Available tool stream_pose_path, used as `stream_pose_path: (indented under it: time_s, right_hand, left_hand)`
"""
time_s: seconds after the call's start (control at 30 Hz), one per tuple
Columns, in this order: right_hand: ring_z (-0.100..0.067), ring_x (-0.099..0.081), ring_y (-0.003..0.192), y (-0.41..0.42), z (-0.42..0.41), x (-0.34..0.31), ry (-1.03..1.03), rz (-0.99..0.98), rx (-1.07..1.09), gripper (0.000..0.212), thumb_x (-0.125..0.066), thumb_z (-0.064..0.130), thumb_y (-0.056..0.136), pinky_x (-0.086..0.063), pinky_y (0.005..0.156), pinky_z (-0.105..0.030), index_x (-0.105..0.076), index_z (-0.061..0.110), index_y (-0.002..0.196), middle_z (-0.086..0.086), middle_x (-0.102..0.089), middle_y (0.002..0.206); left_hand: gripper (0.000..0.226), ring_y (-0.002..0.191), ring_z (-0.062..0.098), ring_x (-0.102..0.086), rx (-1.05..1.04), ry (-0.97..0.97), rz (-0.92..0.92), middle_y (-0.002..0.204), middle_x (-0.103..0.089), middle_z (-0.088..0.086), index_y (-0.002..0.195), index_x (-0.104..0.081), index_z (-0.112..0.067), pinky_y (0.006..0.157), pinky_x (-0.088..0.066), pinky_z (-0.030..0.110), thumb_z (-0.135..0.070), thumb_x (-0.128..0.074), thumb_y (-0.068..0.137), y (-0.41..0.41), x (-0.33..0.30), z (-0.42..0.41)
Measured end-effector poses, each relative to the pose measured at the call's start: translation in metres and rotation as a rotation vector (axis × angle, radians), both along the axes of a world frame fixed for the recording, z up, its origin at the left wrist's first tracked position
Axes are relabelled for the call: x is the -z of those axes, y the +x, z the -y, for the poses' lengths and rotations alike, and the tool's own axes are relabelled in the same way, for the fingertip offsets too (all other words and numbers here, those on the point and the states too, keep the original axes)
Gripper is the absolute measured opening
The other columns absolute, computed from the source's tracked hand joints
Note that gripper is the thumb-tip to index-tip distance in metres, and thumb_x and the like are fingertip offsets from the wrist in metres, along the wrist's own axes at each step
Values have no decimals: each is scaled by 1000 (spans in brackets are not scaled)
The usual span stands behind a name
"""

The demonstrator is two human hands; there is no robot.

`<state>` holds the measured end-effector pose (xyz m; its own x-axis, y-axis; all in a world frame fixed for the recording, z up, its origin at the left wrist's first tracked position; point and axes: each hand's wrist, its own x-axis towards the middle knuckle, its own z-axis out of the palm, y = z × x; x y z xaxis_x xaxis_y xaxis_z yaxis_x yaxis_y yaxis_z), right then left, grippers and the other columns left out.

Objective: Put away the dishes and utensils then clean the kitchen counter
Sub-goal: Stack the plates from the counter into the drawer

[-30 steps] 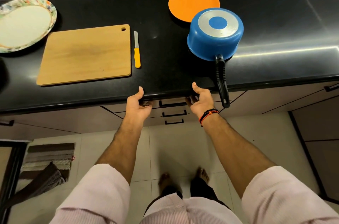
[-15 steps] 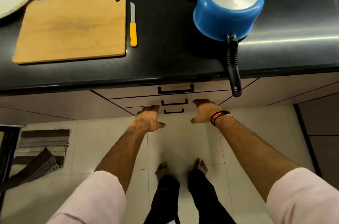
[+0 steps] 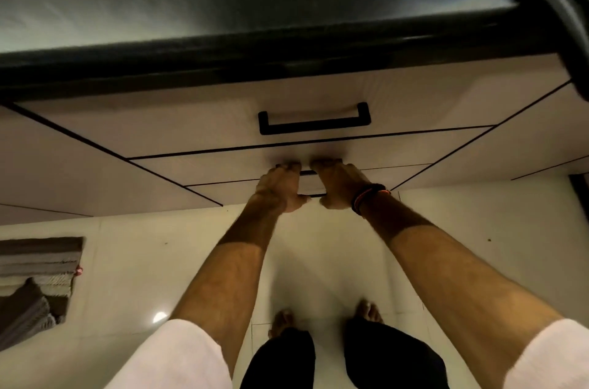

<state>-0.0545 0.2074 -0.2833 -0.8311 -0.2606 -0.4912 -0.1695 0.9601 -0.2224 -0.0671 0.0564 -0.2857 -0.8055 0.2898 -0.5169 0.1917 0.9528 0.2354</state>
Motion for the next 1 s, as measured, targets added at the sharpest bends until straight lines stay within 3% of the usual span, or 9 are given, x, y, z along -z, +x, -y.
stream_pose_path:
  time_s: [0.13, 0.3, 0.57, 0.7, 0.77, 0.83, 0.9, 0.97, 1.0]
  right_hand:
    - [-28, -58, 118, -10, 9, 14, 27, -24, 23, 54, -74, 33, 84, -50, 99, -44, -52, 15, 130, -6, -60, 128]
    - [-30, -61, 114, -5, 11, 12, -39, -73, 73, 40, -54, 40, 99, -51, 98, -43, -57, 11, 127, -9, -63, 125]
    - [-33, -59, 117, 40, 16, 7, 5, 26, 79, 41, -50, 39, 101, -50, 98, -44, -56, 9, 128, -11, -61, 129]
    - [-30, -54, 126, 68, 15, -25, 31, 128, 52, 54, -63, 38, 93, -47, 101, -45, -47, 12, 138, -8, -56, 136]
    - [-28, -63, 109, 84, 11, -50, -19, -117, 91, 41, -65, 38, 87, -53, 86, -38, -61, 18, 122, -4, -67, 117]
    - [-29, -68, 86, 97, 6, -76, -57, -463, 160, 25, -70, 35, 77, -52, 67, -35, -67, 19, 96, -2, -70, 91]
    - [-30, -62, 89, 96, -6, -88, -18, -590, 180, 40, -80, 35, 67, -51, 72, -39, -64, 16, 99, -6, -65, 96]
    - [-30, -55, 111, 87, -18, -93, 123, -336, 135, 61, -79, 40, 71, -45, 92, -42, -56, 16, 123, -8, -58, 120]
    - [-29, -53, 117, 81, -22, -91, 184, -187, 115, 62, -75, 39, 77, -43, 96, -41, -51, 17, 130, -8, -56, 126]
  left_hand:
    - [65, 123, 28, -54, -8, -2, 15, 135, -57, 7, 134, -51, -13, 105, -46, 39, -43, -75, 82, -12, 10, -8]
    - [33, 114, 27, -60, -34, 19, -51, 126, -62, 10, 125, -59, -7, 100, -47, 33, -25, -58, 97, -7, 8, -10]
    - [35, 121, 29, -56, 47, -61, -11, 132, -59, 11, 130, -57, -10, 102, -44, 38, -29, -49, 101, 37, 1, -5]
    - [45, 124, 27, -55, 48, -63, 25, 135, -57, 6, 136, -50, -14, 102, -45, 38, -38, -54, 98, 69, -27, -1]
    - [37, 115, 27, -60, -6, 66, -155, 125, -65, 3, 127, -60, -22, 94, -50, 37, -32, -63, 92, 85, -51, 5]
    - [25, 92, 27, -66, -50, 154, -405, 101, -72, 0, 104, -69, -24, 77, -53, 33, -20, -73, 79, 96, -77, 17]
    - [41, 94, 25, -61, -11, 73, -569, 106, -66, 3, 105, -67, -22, 80, -50, 33, -17, -82, 66, 96, -88, 33]
    - [62, 113, 27, -50, 25, -94, -445, 128, -52, 7, 126, -54, -18, 96, -41, 37, -16, -80, 69, 89, -93, 51]
    - [61, 118, 27, -48, 42, -159, -344, 132, -50, 8, 132, -48, -17, 100, -38, 38, -15, -74, 76, 85, -92, 59]
